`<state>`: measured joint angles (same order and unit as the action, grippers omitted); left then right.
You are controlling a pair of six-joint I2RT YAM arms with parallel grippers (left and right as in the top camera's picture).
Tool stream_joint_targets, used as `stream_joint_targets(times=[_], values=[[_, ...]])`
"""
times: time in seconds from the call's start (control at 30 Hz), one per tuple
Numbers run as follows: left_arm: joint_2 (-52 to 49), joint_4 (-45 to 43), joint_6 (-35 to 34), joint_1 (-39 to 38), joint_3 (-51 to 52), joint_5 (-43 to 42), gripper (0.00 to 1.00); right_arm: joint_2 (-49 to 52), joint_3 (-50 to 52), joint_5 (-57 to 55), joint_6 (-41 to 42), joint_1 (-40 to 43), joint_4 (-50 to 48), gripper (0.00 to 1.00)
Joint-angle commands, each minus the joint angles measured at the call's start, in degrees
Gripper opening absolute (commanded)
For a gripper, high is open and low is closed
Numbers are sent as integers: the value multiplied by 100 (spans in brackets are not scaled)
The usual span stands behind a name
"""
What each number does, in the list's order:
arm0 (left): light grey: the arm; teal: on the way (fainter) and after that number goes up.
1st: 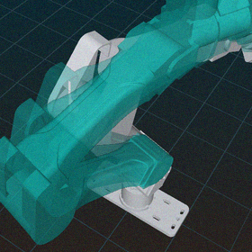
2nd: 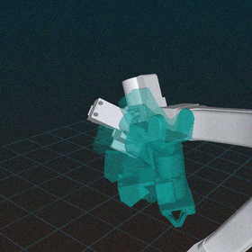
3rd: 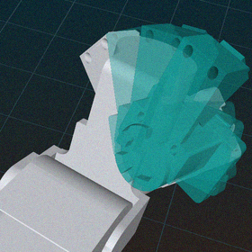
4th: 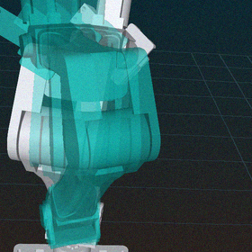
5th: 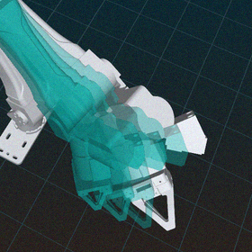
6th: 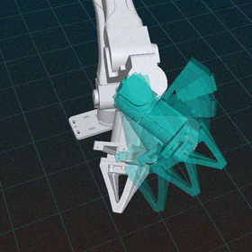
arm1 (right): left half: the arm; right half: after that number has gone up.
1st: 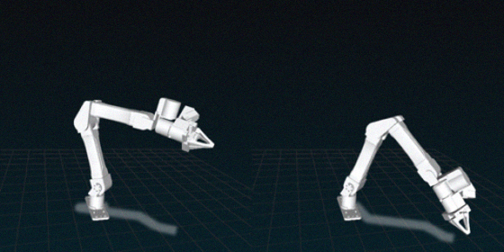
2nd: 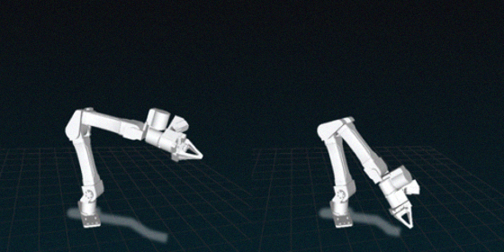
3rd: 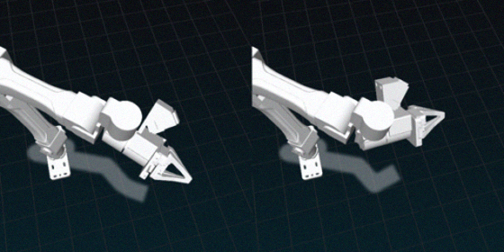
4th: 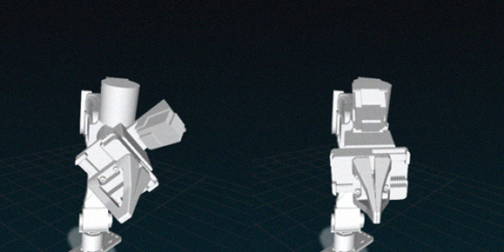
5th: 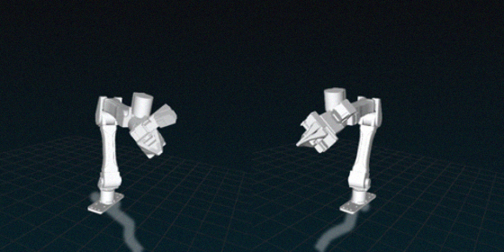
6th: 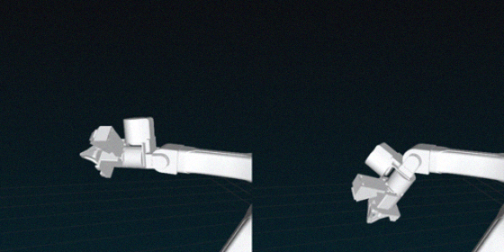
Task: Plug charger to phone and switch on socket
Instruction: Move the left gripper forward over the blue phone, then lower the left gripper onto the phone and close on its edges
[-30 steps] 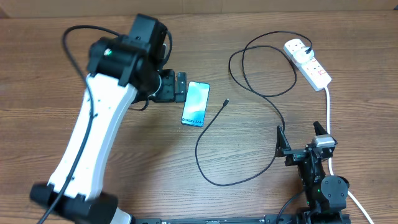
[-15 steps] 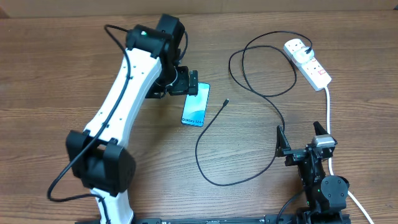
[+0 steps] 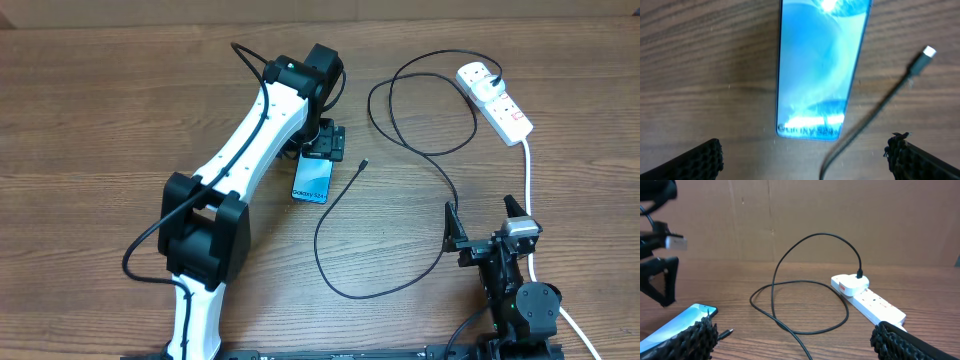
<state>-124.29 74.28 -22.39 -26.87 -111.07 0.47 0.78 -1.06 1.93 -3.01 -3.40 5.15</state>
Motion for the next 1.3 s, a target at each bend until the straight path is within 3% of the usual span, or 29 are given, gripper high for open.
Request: stream_joint_targets(times=[0.0,0.23,1.03,1.27], values=[[-260,-188,-76,26,-118,142,100,-61,57,-42,0,20,-33,100],[-468,-535,-76,15,-118,-201,100,-61,57,-42,0,20,-33,100],[-944,-791,-166,-125,-118,26,100,-61,57,-42,0,20,-33,100],[-944,-813,-256,-232,-116,533,100,-61,59,-42,0,20,-33,100]])
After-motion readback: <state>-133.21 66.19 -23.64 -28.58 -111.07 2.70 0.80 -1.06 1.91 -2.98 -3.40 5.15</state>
